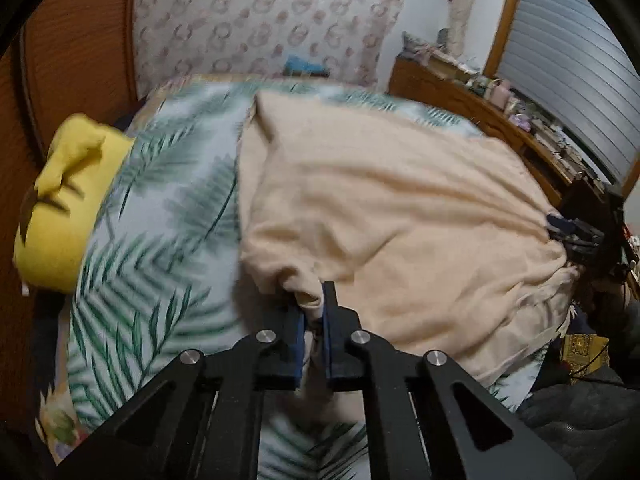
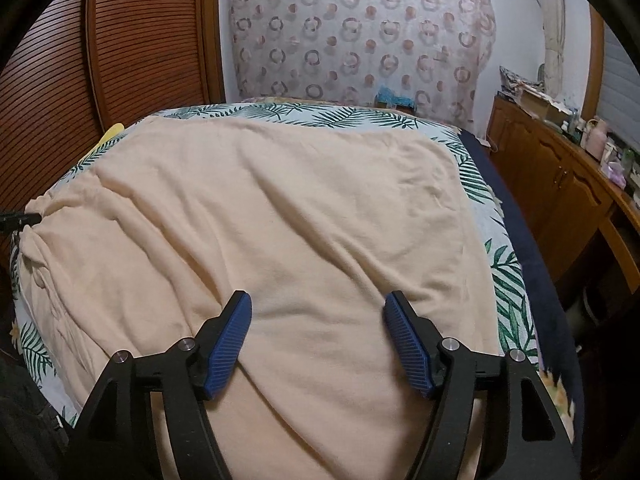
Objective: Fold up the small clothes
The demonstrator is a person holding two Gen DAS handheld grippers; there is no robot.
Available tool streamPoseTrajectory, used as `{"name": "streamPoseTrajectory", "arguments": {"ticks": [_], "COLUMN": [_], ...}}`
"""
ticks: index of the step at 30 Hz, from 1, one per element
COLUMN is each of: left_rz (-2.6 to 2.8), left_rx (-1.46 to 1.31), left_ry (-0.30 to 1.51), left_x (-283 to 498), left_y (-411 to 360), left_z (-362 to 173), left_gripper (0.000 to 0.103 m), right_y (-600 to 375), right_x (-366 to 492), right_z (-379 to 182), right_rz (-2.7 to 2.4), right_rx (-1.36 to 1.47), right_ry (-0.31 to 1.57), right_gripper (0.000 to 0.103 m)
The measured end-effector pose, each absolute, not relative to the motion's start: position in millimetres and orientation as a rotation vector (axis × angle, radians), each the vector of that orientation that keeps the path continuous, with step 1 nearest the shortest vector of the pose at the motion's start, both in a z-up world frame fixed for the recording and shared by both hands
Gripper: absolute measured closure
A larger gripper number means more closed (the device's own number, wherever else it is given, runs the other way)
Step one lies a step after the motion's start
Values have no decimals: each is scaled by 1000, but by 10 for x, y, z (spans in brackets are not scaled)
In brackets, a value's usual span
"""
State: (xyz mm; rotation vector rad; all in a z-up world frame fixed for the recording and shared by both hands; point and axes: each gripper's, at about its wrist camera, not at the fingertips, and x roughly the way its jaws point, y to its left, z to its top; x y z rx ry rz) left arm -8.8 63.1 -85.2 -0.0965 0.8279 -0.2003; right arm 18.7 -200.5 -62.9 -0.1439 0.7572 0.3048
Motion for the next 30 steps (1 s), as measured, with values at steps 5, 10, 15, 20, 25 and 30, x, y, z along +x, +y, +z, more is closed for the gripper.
{"name": "streamPoseTrajectory", "arguments": {"ticks": [5,10,15,20,25,30], "left_rz": [-285,-365,-440,-472,-505,-569], "left_rx": [-93,-72,-36,-9,7,35], "left_ry": [704,638,606,605,596,584], "left_x": [-13,108,229,326,432,536], "left_y": [366,50,-303,-524,-690,-961], "left_z": [-376,-56,125,172,237,376], "left_gripper": [96,96,96,96,96,96], "right_y": [-1999,-1989,-2005,-2041,-2188,-2372], "right_x": [217,269,241,205,97,-2], "right_z": [-610,-577,-586,-563,-417,-224], "right_rz": [307,315,320,317,302,275], "right_rx": [-151,-162,-165,-150,-118,-113], "right_ry": [776,807,790,799,769,728], "right_gripper": [31,30,30,30,30,30]}}
